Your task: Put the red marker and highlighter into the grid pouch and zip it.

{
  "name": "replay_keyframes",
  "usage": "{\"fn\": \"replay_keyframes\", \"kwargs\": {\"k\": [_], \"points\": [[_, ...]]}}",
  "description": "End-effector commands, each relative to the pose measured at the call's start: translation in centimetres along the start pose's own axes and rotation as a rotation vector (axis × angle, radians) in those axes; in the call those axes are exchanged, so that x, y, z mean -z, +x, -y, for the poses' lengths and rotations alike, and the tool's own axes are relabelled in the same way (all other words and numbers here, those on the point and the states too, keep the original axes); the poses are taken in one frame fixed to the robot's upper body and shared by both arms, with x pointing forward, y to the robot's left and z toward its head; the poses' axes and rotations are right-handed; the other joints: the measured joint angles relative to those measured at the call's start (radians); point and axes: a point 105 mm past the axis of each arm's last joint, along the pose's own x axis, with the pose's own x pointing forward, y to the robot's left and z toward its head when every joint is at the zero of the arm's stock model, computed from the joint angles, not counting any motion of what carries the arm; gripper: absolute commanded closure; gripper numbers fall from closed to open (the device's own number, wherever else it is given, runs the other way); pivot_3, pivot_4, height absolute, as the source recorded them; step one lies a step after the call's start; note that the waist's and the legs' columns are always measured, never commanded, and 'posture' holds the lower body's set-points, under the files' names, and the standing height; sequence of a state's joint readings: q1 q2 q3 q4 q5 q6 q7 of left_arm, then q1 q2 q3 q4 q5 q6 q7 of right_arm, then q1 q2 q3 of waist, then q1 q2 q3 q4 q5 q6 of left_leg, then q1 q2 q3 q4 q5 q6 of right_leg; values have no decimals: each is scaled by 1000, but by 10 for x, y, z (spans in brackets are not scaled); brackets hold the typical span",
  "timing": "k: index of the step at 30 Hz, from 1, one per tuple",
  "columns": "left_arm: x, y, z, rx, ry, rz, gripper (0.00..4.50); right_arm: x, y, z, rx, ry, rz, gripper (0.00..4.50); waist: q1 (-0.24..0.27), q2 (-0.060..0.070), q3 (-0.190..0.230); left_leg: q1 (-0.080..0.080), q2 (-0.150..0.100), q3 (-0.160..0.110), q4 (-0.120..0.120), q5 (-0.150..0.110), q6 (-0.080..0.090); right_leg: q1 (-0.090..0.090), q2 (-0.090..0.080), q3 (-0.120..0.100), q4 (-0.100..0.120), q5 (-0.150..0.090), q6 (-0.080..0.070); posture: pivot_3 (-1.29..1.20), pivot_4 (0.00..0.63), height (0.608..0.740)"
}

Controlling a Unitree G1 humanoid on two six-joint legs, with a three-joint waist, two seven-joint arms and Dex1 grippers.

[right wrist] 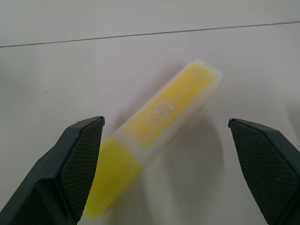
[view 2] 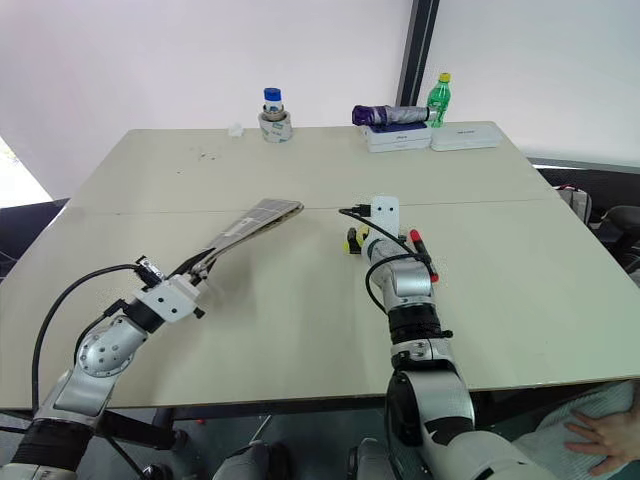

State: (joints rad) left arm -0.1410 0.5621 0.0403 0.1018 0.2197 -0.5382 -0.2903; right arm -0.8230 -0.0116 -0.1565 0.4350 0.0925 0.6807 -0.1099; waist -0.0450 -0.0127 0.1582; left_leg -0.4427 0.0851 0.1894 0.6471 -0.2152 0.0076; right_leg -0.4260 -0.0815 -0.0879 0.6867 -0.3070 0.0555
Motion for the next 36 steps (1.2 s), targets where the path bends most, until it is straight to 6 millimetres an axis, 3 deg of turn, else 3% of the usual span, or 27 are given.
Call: {"fn": "replay_keyframes", "kwargs": {"k": [1, 4, 9, 12, 17, 23, 25, 27, 30, 34, 36], "points": [[-13, 6, -7, -27, 25, 59, 4500, -3, -1, -16, -18, -14, 22, 99, 0, 0, 0, 0, 0, 0, 0, 0, 0, 0, 0, 0, 0, 0, 0, 0, 150, 738], [-15, 7, -6, -24, 27, 66, 4500, 3, 4, -27, -18, -31, 12, 99, 0, 0, 0, 0, 0, 0, 0, 0, 0, 0, 0, 0, 0, 0, 0, 0, 150, 738], [-16, 7, -8, -30, 34, 71, 4500, 15, 12, -15, 44, -55, 31, 99, 0, 0, 0, 0, 0, 0, 0, 0, 0, 0, 0, 0, 0, 0, 0, 0, 150, 738], [-16, 6, -9, -34, 34, 69, 4500, 22, 14, -10, 46, -80, 30, 971, 0, 0, 0, 0, 0, 0, 0, 0, 0, 0, 0, 0, 0, 0, 0, 0, 150, 738], [-17, 5, -10, -37, 37, 68, 4500, 19, 15, -8, 46, -99, 49, 3515, 0, 0, 0, 0, 0, 0, 0, 0, 0, 0, 0, 0, 0, 0, 0, 0, 150, 738], [-18, 6, -8, -35, 35, 72, 4500, -6, 8, 0, -11, -153, 170, 3591, 1, 0, 0, 0, 0, 0, 0, 0, 0, 0, 0, 0, 0, 0, 0, 0, 150, 738], [-17, 5, -7, -32, 33, 70, 4500, -24, 0, -4, -146, -168, 245, 3591, 2, 0, 0, 0, 0, 0, 0, 0, 0, 0, 0, 0, 0, 0, 0, 0, 150, 738], [-16, 4, -8, -32, 29, 67, 4500, -41, -18, -15, -340, -237, 349, 3591, 2, 0, 0, 0, 0, 0, 0, 0, 0, 0, 0, 0, -1, 0, 0, 0, 150, 738], [-14, 2, -8, -7, 6, 70, 4500, -57, -47, -9, -508, -457, 462, 3591, 1, 1, 1, 0, 0, 0, -1, 0, 0, 0, 0, 0, -1, 0, 0, 0, 150, 738], [-15, 0, -6, 29, -69, 87, 4500, -50, -91, -23, -838, -650, 465, 3591, 0, 1, 1, 0, 0, -1, -1, 0, 1, 0, 0, 0, -2, 0, 0, 0, 150, 738], [-16, 2, -9, 21, -103, 92, 4500, -48, -100, -27, -893, -681, 449, 3591, -2, 1, 0, 0, 1, -1, -1, 0, 1, 0, 0, 0, -2, 0, 0, 0, 150, 738]]}}
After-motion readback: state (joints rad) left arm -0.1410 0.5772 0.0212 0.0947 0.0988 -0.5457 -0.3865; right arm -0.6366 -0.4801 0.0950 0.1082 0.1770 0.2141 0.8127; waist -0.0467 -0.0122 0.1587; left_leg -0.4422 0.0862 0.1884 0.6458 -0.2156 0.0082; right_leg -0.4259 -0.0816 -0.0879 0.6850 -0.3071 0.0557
